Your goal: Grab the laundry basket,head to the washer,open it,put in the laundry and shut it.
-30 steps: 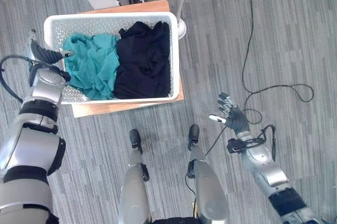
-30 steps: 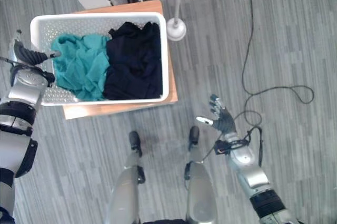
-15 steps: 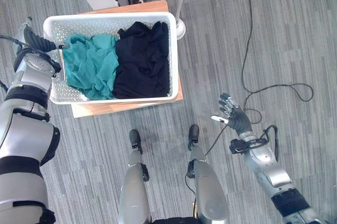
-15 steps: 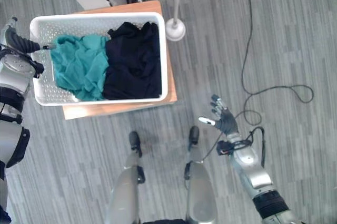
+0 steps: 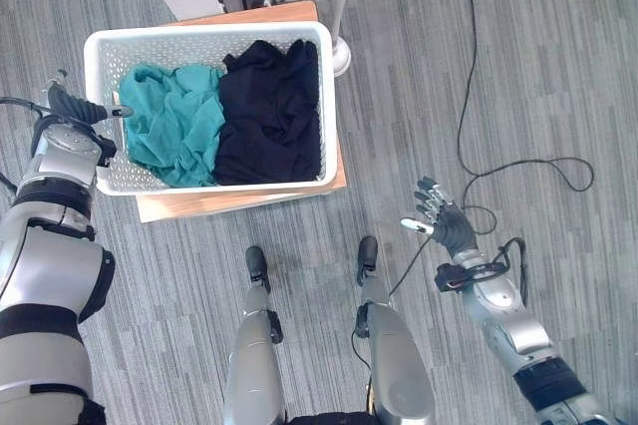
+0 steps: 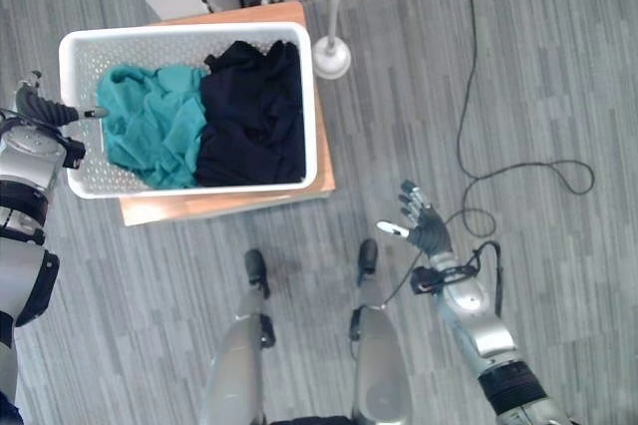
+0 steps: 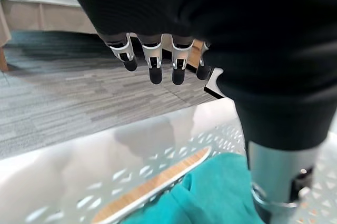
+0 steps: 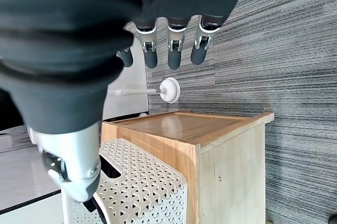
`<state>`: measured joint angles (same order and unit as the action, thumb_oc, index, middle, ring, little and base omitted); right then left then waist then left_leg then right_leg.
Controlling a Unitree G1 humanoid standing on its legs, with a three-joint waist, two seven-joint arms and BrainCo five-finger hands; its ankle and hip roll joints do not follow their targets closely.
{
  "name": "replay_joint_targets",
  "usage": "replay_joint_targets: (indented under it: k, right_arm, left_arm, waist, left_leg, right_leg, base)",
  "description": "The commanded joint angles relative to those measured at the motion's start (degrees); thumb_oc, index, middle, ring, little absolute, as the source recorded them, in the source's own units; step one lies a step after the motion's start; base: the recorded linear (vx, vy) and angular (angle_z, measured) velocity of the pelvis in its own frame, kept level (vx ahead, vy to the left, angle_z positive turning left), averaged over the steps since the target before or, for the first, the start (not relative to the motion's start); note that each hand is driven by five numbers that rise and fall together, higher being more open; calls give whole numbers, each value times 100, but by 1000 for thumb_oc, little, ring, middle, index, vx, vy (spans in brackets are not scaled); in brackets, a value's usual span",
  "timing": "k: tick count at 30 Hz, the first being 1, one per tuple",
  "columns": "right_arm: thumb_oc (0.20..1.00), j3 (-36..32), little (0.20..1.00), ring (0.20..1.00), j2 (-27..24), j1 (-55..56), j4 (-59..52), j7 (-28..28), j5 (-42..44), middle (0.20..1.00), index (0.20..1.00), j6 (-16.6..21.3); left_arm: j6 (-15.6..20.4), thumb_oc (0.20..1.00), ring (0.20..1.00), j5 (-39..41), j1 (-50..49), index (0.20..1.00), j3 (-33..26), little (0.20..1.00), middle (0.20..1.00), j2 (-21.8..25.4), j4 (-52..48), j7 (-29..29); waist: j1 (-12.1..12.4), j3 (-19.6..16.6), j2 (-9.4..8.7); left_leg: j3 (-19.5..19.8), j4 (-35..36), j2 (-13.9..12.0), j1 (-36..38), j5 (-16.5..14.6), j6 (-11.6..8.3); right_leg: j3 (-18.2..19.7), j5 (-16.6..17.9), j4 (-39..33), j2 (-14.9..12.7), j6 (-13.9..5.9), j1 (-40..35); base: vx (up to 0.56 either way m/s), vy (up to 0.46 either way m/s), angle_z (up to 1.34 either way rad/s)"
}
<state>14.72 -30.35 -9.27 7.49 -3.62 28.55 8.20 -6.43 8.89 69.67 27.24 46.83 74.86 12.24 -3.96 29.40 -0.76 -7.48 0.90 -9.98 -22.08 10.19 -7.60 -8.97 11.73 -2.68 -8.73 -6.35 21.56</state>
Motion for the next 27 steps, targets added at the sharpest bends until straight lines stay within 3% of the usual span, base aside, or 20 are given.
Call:
replay_joint_targets:
  k: [1, 7, 14, 19, 27]
  right_arm:
    - [1000, -272, 1000, 1000, -187, 178, -136, -34, 128, 1000, 1000, 149]
    - [1000, -472, 1000, 1000, -378, 257, -452, -29, 157, 1000, 1000, 207]
    - [1000, -533, 1000, 1000, -385, 161, -316, -100, 97, 1000, 1000, 133]
    - [1000, -460, 1000, 1000, -288, 112, -113, -89, 20, 1000, 1000, 56]
    - [1000, -441, 1000, 1000, -266, 4, -713, -50, 226, 1000, 1000, 187]
  left_arm:
    - [28, 1000, 1000, -116, 70, 1000, -154, 1000, 1000, 76, 302, 96]
    - [83, 1000, 1000, -203, 5, 1000, -230, 1000, 1000, -87, 554, 146]
    - [65, 1000, 1000, 81, -115, 1000, -192, 1000, 1000, -229, 474, -207]
    - [-43, 1000, 1000, -146, -141, 1000, 122, 1000, 1000, -80, 249, -480]
    - [-46, 1000, 1000, -375, -10, 1000, 120, 1000, 1000, 36, 380, -279]
  waist:
    - [-5, -372, -43]
    - [-56, -356, -152]
    - [-55, -375, -104]
    - [-23, -377, -32]
    - [-22, -354, -77]
  left_leg:
    - [486, -758, -224, -564, -467, -146]
    - [491, -737, -253, -663, -440, -158]
    - [515, -782, -256, -716, -452, -140]
    - [506, -789, -242, -681, -460, -134]
    - [481, -771, -247, -630, -483, -132]
  right_leg:
    - [294, -905, 1015, -471, -411, 264]
    - [283, -876, 1000, -442, -428, 353]
    - [289, -885, 1012, -433, -419, 370]
    - [296, -893, 1021, -441, -413, 335]
    - [340, -911, 1044, -436, -426, 352]
  base:
    - [0, 0, 0]
    - [-1, -6, -2]
    - [0, 0, 0]
    - [0, 0, 0]
    - [0, 0, 0]
